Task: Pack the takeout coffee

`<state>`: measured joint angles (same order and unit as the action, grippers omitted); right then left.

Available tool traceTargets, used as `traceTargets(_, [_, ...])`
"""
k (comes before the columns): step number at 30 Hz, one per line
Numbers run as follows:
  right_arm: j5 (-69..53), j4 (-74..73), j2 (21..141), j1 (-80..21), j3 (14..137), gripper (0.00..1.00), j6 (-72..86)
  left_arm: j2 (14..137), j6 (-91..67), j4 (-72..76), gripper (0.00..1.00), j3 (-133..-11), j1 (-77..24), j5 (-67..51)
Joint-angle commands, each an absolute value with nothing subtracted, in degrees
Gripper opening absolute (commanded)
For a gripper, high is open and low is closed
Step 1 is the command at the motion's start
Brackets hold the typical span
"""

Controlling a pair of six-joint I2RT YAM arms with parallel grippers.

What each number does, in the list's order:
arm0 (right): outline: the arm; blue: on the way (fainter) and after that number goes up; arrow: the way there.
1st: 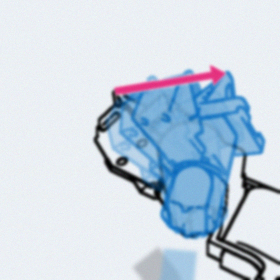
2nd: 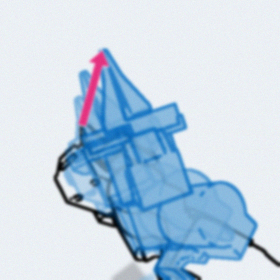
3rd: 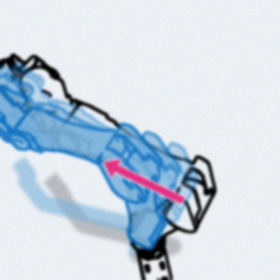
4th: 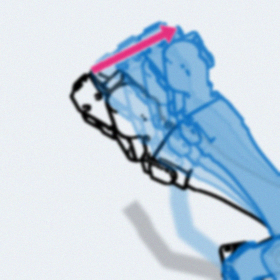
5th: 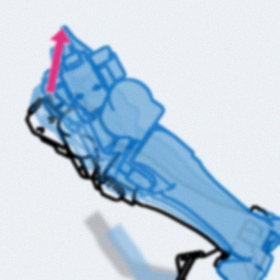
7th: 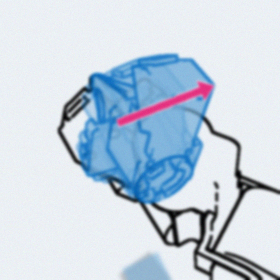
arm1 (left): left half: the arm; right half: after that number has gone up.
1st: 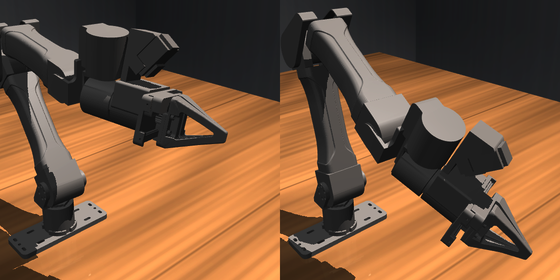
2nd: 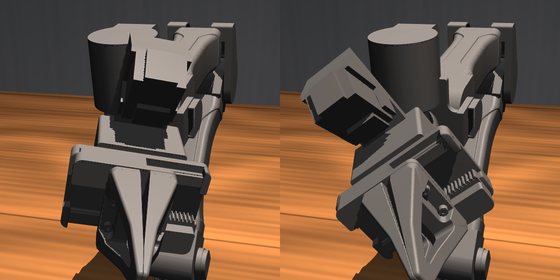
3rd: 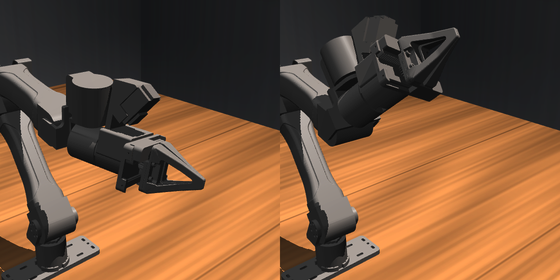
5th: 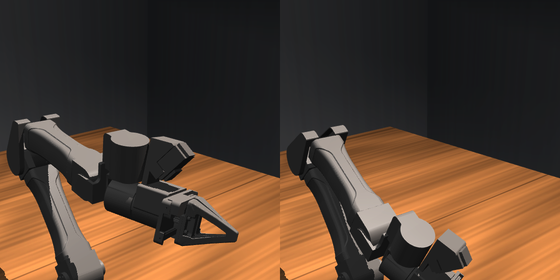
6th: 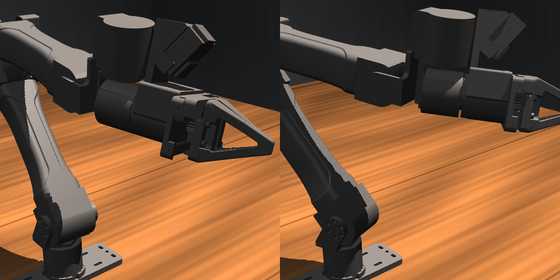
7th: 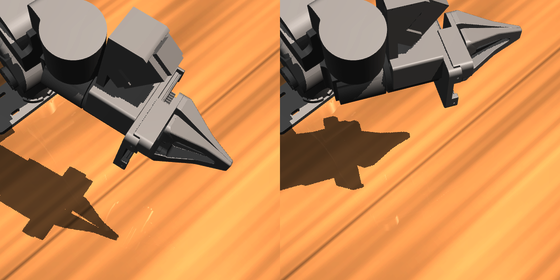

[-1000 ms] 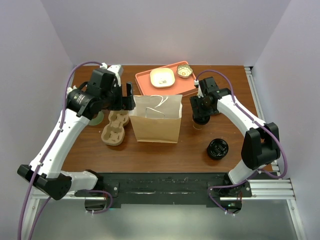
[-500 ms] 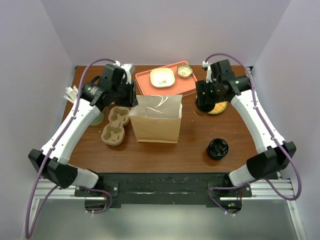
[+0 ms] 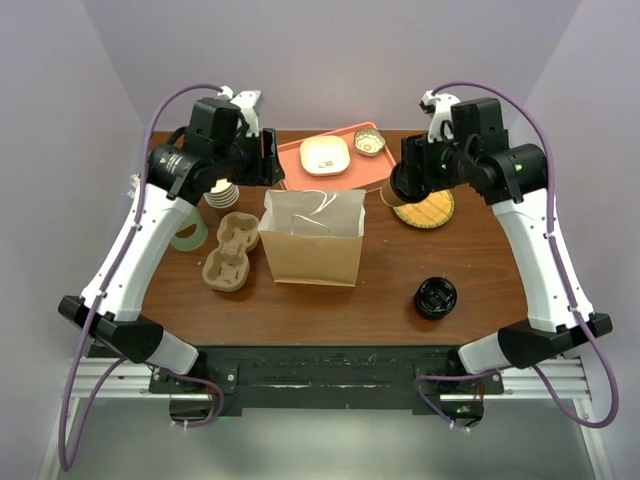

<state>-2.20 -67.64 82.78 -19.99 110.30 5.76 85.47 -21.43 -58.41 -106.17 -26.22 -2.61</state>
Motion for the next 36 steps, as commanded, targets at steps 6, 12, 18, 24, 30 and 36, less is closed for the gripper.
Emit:
traceTargets(6, [-17.39, -63.46, 80.07, -22.57, 115.40, 0.51, 5.10, 86.31, -20.83, -64.07, 0.59, -104.07, -25.84, -2.63])
traceTargets(12, [-16.18, -63.37, 81.21, -33.55, 118.56, 0.51, 4.13, 86.75, -21.53, -61.43, 0.48, -101.25, -25.84, -5.27])
traceTargets(18, [-14.15, -63.81, 82.44, -41.03, 121.46, 0.50, 3.08, 84.56, -21.62, -57.75, 0.20, -95.99, -25.84, -8.70])
traceTargets(24, [-16.61, -59.86, 83.49, -44.90, 121.55, 0.50, 0.80, 82.09, -23.03, -53.44, 0.00, -91.94, -25.84, -13.53])
traceTargets(30, [-10.38, -57.74, 87.62, -49.38, 123.48, 0.50, -2.63, 78.75, -25.05, -49.75, 0.00, -87.99, -25.93, -15.73])
traceTargets(36, [-2.47, -61.78, 90.70, -52.72, 124.72, 0.48, -5.18, 77.34, -26.98, -48.43, 0.00, -86.49, -25.93, -16.26])
